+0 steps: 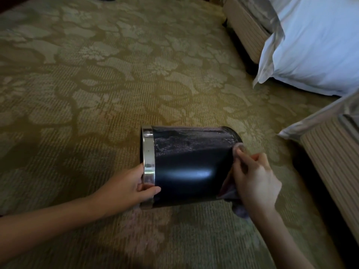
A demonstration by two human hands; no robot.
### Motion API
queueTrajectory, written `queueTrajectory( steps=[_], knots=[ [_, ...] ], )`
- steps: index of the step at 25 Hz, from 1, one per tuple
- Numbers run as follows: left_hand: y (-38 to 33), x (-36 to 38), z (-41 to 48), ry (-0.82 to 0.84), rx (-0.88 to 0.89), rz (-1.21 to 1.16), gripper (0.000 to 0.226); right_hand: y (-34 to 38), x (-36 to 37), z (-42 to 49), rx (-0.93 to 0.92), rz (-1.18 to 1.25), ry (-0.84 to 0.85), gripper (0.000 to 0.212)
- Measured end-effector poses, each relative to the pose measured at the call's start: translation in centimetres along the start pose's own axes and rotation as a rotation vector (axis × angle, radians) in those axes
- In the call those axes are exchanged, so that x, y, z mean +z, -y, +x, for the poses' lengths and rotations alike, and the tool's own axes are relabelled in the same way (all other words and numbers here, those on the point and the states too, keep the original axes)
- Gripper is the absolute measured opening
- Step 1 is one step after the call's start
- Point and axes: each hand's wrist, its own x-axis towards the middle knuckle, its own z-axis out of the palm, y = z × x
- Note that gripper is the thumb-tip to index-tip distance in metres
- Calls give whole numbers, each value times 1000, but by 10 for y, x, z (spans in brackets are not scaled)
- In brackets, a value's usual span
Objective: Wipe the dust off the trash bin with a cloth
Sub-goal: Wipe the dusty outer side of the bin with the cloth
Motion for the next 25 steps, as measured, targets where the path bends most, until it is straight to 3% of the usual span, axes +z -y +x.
queueTrajectory(
  steps=[2,6,8,10,14,17,20,25],
  knots=[
    [1,0,0,3,27,5,22,28,2,-8,-45,39,17,28],
    [12,-3,2,-54,42,-10,22,131,18,-41,-549,120,92,27],
    [15,-3,2,-76,54,-2,24,153,20,-46,-671,102,132,24],
    [11,-4,1,-68,50,7,23,128,18,-32,-567,105,92,22],
    [3,2,0,-32,35,44,32,24,2,8,-100,-4,2,30],
    [10,3,-1,-37,23,55,27,7,-5,15,-25,-29,22,31],
    [7,3,-2,-29,27,67,31,49,-1,0,-125,18,52,24],
    [15,-1,1,-40,46,62,25,149,17,-37,-598,86,120,18]
  ],
)
